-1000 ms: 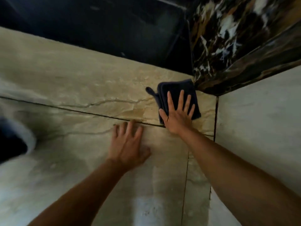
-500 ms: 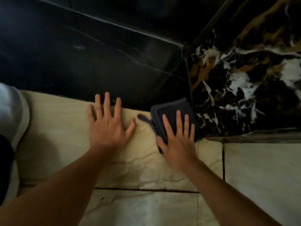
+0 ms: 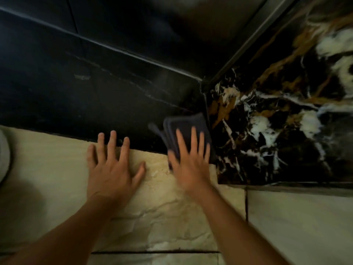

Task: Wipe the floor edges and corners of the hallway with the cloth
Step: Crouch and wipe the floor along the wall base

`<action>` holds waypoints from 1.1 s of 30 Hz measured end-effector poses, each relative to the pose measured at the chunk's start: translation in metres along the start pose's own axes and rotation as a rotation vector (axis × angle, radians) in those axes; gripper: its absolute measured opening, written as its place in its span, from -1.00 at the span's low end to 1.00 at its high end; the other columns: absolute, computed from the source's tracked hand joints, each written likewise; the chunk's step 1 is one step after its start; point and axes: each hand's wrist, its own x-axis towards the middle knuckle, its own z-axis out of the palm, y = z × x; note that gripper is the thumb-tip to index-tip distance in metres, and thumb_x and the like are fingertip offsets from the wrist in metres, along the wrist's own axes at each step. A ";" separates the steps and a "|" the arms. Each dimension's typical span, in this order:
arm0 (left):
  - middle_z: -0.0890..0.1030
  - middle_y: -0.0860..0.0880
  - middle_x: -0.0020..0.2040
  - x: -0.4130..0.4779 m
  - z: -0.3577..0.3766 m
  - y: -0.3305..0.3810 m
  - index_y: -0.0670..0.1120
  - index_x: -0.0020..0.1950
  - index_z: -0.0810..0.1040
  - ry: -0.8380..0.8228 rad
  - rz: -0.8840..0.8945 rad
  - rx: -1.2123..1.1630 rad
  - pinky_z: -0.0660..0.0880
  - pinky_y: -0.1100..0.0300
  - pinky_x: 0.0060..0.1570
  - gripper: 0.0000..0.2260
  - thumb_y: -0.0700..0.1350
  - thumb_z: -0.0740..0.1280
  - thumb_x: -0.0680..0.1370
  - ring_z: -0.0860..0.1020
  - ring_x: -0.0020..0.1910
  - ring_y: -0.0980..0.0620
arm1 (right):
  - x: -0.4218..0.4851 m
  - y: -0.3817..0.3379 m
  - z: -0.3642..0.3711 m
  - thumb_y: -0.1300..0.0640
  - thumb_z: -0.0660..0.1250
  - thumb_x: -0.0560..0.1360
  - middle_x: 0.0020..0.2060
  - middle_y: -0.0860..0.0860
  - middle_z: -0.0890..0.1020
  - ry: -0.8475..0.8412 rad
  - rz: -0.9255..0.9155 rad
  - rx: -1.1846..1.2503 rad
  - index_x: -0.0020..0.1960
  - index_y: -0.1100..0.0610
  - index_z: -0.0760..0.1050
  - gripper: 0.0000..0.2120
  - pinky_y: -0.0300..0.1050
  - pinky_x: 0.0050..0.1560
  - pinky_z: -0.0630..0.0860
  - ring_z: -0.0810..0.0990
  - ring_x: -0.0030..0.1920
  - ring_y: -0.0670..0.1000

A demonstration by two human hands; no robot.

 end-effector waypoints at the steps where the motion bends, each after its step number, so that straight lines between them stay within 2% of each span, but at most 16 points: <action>1: -0.06 -0.17 0.63 0.000 0.000 0.000 -0.01 0.61 0.01 -0.006 0.003 -0.006 -0.12 -0.20 0.54 -0.21 0.45 -0.17 0.52 -0.20 0.59 -0.20 | -0.047 0.003 0.011 -0.33 -0.11 0.56 0.60 0.10 -0.12 -0.031 0.007 -0.013 0.59 -0.17 -0.11 -0.36 0.27 0.51 -0.02 -0.13 0.58 0.20; 4: -0.10 -0.17 0.63 -0.001 -0.001 0.000 -0.01 0.62 -0.03 -0.016 0.020 -0.030 -0.14 -0.21 0.54 -0.23 0.43 -0.15 0.53 -0.23 0.59 -0.21 | -0.143 0.007 0.036 -0.35 -0.09 0.56 0.58 0.16 0.03 -0.108 0.048 -0.011 0.59 -0.12 -0.04 -0.34 0.32 0.41 0.13 0.11 0.53 0.30; 6: -0.15 -0.18 0.63 0.000 -0.002 0.001 -0.01 0.62 -0.08 -0.027 0.017 -0.026 -0.17 -0.21 0.54 -0.24 0.40 -0.16 0.54 -0.26 0.58 -0.23 | -0.133 0.005 0.038 -0.37 -0.10 0.55 0.57 0.19 0.07 -0.116 0.058 -0.017 0.59 -0.11 -0.03 -0.32 0.36 0.39 0.16 0.13 0.52 0.33; 8: -0.18 -0.18 0.62 -0.001 -0.006 0.002 -0.01 0.62 -0.11 -0.028 0.008 -0.004 -0.17 -0.23 0.53 -0.24 0.40 -0.17 0.53 -0.28 0.58 -0.24 | -0.081 0.001 0.028 -0.37 -0.10 0.54 0.58 0.20 0.02 -0.064 0.021 -0.035 0.59 -0.12 -0.06 -0.31 0.39 0.44 0.09 0.03 0.54 0.33; 10: -0.18 -0.18 0.62 0.000 -0.005 0.004 0.00 0.62 -0.11 -0.007 0.006 -0.002 -0.17 -0.24 0.53 -0.24 0.39 -0.17 0.54 -0.28 0.58 -0.25 | 0.002 -0.003 0.007 -0.38 -0.10 0.54 0.59 0.15 -0.12 -0.018 0.037 -0.012 0.58 -0.17 -0.17 -0.32 0.35 0.49 -0.09 -0.15 0.57 0.28; 13: -0.16 -0.17 0.63 -0.001 -0.002 0.001 0.00 0.63 -0.09 0.011 0.027 -0.014 -0.16 -0.24 0.53 -0.26 0.38 -0.15 0.55 -0.27 0.58 -0.24 | 0.112 -0.014 -0.022 -0.42 -0.16 0.53 0.57 0.08 -0.30 -0.119 0.112 0.078 0.55 -0.23 -0.30 -0.32 0.30 0.49 -0.26 -0.32 0.55 0.23; 15: -0.16 -0.16 0.63 -0.002 -0.001 0.002 0.00 0.62 -0.10 0.028 0.023 0.006 -0.16 -0.23 0.53 -0.26 0.38 -0.17 0.55 -0.28 0.58 -0.24 | 0.138 -0.019 -0.032 -0.46 -0.17 0.51 0.56 0.06 -0.34 -0.188 0.141 0.083 0.54 -0.25 -0.32 -0.29 0.29 0.49 -0.28 -0.36 0.54 0.22; 18: -0.16 -0.16 0.63 -0.003 -0.001 0.004 0.01 0.62 -0.10 0.028 0.003 0.022 -0.17 -0.24 0.53 -0.24 0.41 -0.19 0.54 -0.28 0.58 -0.24 | 0.095 -0.016 -0.020 -0.46 -0.19 0.50 0.57 0.05 -0.32 -0.148 0.091 0.048 0.54 -0.24 -0.33 -0.30 0.29 0.49 -0.26 -0.35 0.54 0.20; 22: -0.17 -0.16 0.63 -0.001 -0.003 0.003 0.02 0.62 -0.09 -0.012 -0.006 0.025 -0.17 -0.32 0.50 -0.21 0.44 -0.19 0.51 -0.27 0.57 -0.25 | -0.050 0.000 0.019 -0.41 -0.20 0.53 0.59 0.10 -0.19 -0.024 0.073 0.012 0.56 -0.19 -0.27 -0.31 0.31 0.51 -0.12 -0.22 0.57 0.22; 24: -0.17 -0.15 0.63 -0.001 -0.005 0.003 0.03 0.62 -0.09 -0.026 -0.003 0.021 -0.17 -0.35 0.49 -0.21 0.45 -0.20 0.51 -0.28 0.57 -0.26 | -0.108 0.004 0.030 -0.40 -0.21 0.54 0.59 0.15 -0.13 -0.062 0.087 0.008 0.57 -0.17 -0.25 -0.32 0.36 0.49 -0.04 -0.17 0.57 0.27; 26: -0.17 -0.16 0.63 -0.001 -0.005 0.003 0.03 0.62 -0.09 -0.026 0.000 0.022 -0.17 -0.36 0.48 -0.22 0.44 -0.20 0.52 -0.28 0.57 -0.25 | -0.123 0.005 0.034 -0.42 -0.22 0.53 0.59 0.16 -0.13 -0.125 0.110 0.019 0.56 -0.18 -0.27 -0.31 0.38 0.48 -0.03 -0.17 0.56 0.28; 29: -0.17 -0.16 0.63 0.000 -0.003 0.004 0.02 0.62 -0.11 -0.024 -0.001 0.027 -0.19 -0.35 0.48 -0.21 0.45 -0.21 0.51 -0.28 0.57 -0.25 | -0.073 0.002 0.024 -0.43 -0.22 0.51 0.59 0.14 -0.18 -0.070 0.111 -0.012 0.55 -0.20 -0.30 -0.30 0.37 0.48 -0.09 -0.21 0.56 0.26; 33: -0.15 -0.15 0.63 -0.001 0.001 0.003 0.03 0.62 -0.09 0.012 -0.003 0.039 -0.19 -0.34 0.49 -0.21 0.45 -0.21 0.51 -0.26 0.58 -0.24 | 0.052 -0.012 -0.002 -0.42 -0.16 0.52 0.58 0.10 -0.25 -0.040 0.133 0.029 0.56 -0.21 -0.29 -0.30 0.32 0.49 -0.22 -0.29 0.55 0.24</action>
